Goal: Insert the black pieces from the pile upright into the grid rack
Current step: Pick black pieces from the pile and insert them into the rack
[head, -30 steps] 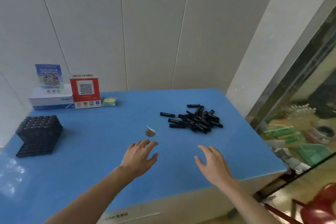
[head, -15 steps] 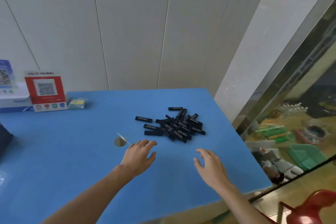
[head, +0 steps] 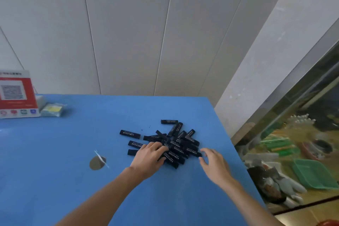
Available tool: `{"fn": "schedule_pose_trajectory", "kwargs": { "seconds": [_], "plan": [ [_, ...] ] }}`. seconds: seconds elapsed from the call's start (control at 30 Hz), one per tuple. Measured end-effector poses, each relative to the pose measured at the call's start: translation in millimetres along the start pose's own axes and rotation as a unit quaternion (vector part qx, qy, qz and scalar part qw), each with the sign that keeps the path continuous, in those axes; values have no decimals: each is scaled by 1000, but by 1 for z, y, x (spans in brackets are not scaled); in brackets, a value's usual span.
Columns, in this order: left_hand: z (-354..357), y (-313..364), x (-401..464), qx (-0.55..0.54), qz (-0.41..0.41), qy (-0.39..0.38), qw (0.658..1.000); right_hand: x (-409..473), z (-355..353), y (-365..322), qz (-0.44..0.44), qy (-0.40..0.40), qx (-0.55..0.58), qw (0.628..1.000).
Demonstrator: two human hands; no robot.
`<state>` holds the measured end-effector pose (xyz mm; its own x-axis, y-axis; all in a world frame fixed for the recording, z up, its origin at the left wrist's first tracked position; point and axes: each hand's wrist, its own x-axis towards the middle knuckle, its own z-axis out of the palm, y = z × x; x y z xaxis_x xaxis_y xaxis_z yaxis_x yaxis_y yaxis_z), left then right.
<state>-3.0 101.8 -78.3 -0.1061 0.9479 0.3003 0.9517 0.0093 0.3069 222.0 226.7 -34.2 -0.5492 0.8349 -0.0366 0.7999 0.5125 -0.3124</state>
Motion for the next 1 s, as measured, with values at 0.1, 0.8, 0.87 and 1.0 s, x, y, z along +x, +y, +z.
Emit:
{"fn": "schedule_pose_trajectory", "kwargs": {
  "seconds": [0.1,0.8,0.87,1.0],
  "plan": [
    [7,-1,4,6,27,1,1000,18,5,4,-8,-10,4,1000],
    [8,28,3,79,2,-28,996,43,13,37,-78,-46,73,993],
    [8,39,1,100,-8,-40,994,39,5,42,-91,-38,106,989],
    [5,67,-4,96,-58,-79,991,29,-9,55,-108,-29,179,977]
  ]
}}
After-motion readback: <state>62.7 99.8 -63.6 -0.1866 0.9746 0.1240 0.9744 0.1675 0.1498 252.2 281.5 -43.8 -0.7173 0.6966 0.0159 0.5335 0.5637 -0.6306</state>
